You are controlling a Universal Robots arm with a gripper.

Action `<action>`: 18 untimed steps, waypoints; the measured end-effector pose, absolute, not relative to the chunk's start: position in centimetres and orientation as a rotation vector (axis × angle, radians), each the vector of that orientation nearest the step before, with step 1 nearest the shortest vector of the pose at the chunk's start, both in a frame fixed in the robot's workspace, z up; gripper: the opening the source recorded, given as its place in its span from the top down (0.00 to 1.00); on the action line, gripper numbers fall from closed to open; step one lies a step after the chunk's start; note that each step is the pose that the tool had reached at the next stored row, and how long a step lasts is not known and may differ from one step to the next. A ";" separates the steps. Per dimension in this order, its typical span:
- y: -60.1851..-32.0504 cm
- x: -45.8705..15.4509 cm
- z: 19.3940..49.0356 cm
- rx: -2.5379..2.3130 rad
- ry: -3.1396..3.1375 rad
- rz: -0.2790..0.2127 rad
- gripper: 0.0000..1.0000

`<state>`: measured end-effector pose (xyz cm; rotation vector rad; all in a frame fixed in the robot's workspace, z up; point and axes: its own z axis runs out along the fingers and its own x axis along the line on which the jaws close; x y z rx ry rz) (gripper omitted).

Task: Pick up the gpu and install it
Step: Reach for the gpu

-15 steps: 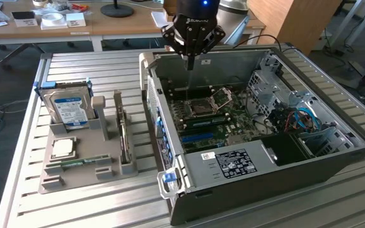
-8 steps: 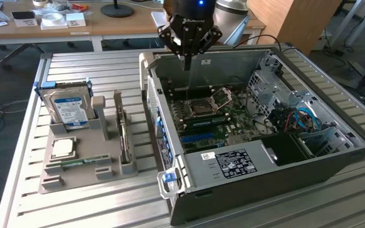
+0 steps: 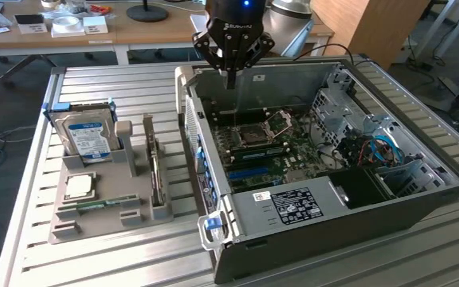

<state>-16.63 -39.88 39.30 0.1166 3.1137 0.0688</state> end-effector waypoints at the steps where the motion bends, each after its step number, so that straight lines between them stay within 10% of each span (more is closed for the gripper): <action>1: -39.9 -16.7 39.3 0.117 3.114 0.069 0.89; 18: -39.9 -18.3 39.3 0.117 3.114 0.069 0.89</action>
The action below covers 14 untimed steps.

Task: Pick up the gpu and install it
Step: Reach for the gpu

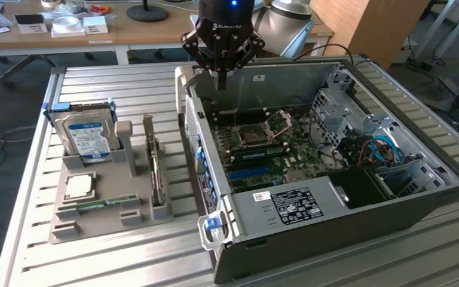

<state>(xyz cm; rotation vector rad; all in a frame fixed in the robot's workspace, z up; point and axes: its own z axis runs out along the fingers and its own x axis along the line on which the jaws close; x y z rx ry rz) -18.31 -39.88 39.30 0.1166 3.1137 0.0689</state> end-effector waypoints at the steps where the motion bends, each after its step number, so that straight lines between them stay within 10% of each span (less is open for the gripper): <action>1: -39.9 -18.4 39.3 0.117 3.114 0.069 0.89; 14: -39.9 -19.2 39.3 0.117 3.114 0.069 0.89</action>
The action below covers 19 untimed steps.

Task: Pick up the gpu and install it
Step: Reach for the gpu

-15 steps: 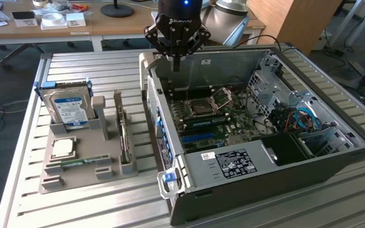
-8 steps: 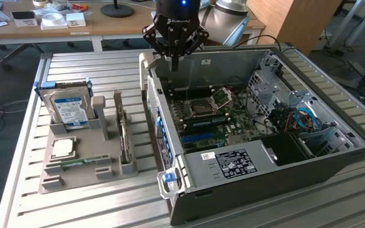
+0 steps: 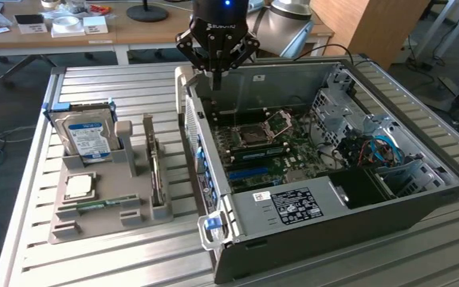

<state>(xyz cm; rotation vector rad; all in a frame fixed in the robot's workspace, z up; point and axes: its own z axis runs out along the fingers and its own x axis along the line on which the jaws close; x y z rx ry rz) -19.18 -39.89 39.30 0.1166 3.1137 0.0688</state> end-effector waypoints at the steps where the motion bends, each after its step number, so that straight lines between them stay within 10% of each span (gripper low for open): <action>1: -39.9 -19.3 39.3 0.117 3.114 0.069 0.89; 19: -39.9 -21.2 39.3 0.117 3.114 0.069 0.89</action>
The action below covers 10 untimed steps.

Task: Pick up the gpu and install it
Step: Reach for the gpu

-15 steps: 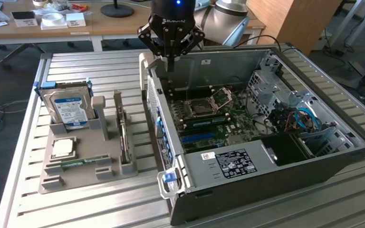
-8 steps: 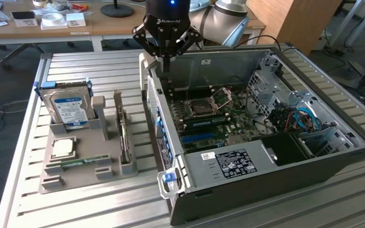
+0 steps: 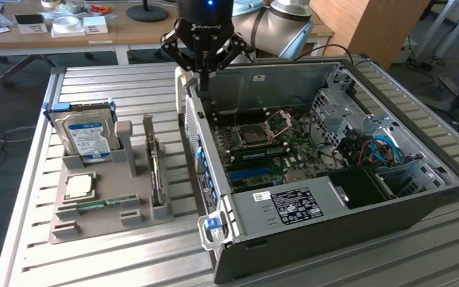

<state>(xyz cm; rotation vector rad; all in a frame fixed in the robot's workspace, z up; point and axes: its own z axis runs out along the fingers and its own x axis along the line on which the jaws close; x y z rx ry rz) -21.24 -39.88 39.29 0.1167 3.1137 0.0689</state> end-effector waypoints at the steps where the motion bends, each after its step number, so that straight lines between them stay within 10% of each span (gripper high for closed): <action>1: -39.9 -21.3 39.3 0.117 3.114 0.069 0.89; 10: -39.9 -22.9 39.3 0.116 3.114 0.069 0.89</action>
